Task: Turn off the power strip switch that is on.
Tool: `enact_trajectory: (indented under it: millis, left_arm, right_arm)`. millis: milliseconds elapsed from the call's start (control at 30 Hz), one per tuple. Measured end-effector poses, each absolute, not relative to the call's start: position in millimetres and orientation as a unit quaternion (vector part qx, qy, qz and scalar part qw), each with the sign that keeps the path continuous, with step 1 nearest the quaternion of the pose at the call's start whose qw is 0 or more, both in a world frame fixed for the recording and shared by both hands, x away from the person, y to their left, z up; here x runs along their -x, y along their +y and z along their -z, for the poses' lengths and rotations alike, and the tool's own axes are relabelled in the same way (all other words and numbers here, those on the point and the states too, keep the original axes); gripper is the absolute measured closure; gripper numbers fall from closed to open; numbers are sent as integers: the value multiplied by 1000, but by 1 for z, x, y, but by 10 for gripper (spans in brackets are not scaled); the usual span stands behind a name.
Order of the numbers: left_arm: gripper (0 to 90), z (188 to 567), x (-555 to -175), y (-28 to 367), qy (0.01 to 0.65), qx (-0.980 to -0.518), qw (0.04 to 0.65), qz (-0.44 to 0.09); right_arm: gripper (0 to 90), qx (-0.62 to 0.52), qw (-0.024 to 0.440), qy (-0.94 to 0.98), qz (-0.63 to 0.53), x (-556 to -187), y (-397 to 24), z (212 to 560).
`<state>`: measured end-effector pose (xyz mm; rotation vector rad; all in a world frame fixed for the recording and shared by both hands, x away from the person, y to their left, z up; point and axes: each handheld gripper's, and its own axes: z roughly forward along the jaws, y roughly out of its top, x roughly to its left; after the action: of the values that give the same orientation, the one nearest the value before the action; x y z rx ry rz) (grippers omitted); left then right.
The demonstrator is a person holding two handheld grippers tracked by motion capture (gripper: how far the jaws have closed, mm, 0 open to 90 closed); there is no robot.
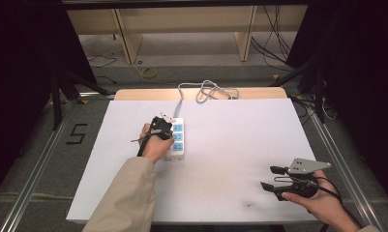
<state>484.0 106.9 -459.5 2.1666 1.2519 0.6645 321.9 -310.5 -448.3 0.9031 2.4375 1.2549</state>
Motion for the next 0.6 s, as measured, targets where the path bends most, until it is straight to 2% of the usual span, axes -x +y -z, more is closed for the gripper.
enact_trajectory:
  millis: [600]
  left_arm:
    - [900, 458, -484, 106, 483, -799, 264, -244]
  right_arm:
    - [304, -309, 128, 838, -432, -321, -311, 448]
